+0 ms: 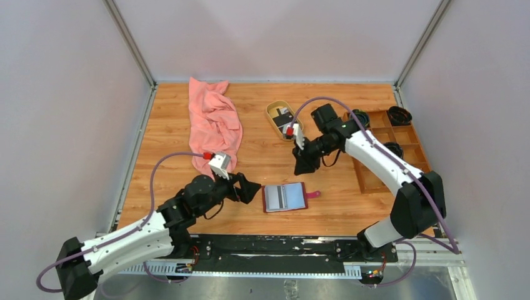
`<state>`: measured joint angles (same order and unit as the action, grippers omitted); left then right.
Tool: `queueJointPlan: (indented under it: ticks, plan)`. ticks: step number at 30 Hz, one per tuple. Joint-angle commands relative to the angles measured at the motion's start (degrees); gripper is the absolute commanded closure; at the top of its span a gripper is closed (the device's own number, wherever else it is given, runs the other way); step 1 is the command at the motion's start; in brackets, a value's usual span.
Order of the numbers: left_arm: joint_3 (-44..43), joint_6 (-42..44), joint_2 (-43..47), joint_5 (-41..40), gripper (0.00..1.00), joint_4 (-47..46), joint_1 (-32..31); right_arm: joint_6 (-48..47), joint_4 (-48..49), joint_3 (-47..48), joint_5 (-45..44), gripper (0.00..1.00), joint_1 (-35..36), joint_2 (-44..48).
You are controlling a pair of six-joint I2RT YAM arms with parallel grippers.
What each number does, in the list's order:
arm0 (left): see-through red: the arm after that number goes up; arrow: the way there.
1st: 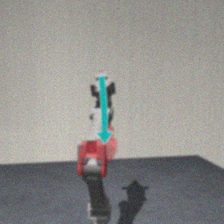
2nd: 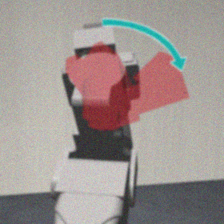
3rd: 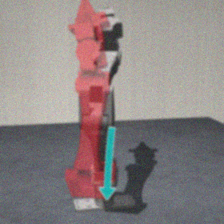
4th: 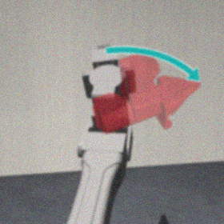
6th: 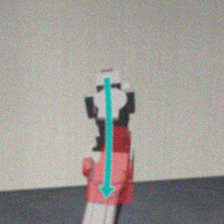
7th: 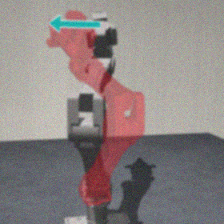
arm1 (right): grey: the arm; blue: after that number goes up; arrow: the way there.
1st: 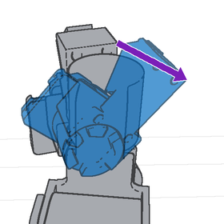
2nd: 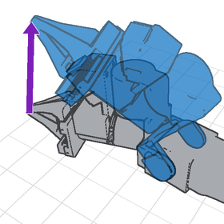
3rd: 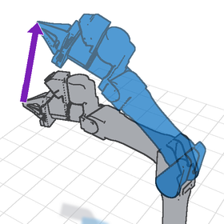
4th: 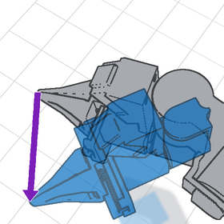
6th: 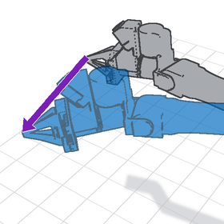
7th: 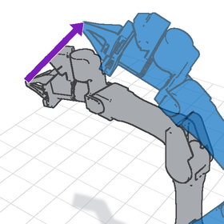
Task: Put the credit cards into the card holder
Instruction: Turn over the card slot in the card holder, then move the storage box to the center of the board.
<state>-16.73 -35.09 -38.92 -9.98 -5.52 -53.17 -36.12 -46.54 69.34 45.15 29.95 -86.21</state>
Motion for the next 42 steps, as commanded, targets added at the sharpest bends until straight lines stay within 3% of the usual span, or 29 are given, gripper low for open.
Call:
queueJointPlan:
  ticks: [1, 4, 5, 6, 8, 13, 17, 21, 30, 42]
  plan:
    - [-6.2, 13.7, 4.5, -4.1, 0.0, 8.7, 2.4, -3.5, -1.1, 2.5, -3.2, 0.68, -5.3, 4.1]
    - [-11.7, 16.1, 2.0, 1.6, 0.0, 10.3, 7.0, -4.3, 1.1, 6.5, -7.3, 0.46, -7.4, 5.6]
    - [-13.4, 16.6, 0.5, 3.5, 0.0, 10.8, 8.6, -4.6, 1.7, 8.0, -7.1, 0.33, -8.4, 5.5]
    - [-15.4, 17.2, -1.2, 5.2, 0.0, 11.5, 10.4, -3.7, 2.9, 9.1, -5.8, 0.13, -9.7, 4.8]
    - [-19.2, 18.1, -4.7, 7.6, 0.0, 12.7, 12.1, -1.6, 3.5, 12.1, 0.5, 0.02, -12.9, 1.3]
    - [-30.6, 24.1, -12.4, 10.7, 0.0, 20.0, 14.3, 6.1, 4.3, 20.6, 8.0, 0.12, -15.1, -10.6]
    - [-34.2, 28.1, -16.2, 11.8, 0.0, 23.9, 16.8, 13.3, 5.9, 29.3, 3.5, 0.24, -14.0, -19.0]
    - [-32.4, 25.7, -18.5, 16.4, 0.0, 20.4, 20.5, 15.8, 4.9, 38.1, -0.5, 0.31, -13.0, -29.4]
    - [-29.2, 22.5, -20.4, 18.4, 0.0, 16.9, 23.9, 11.9, 0.2, 51.5, -6.3, 0.29, -9.3, -43.9]
    - [-24.2, 14.8, -27.0, 23.2, 0.01, 5.9, 25.6, -0.7, -3.3, 49.0, -10.2, 0.23, -8.0, -46.4]
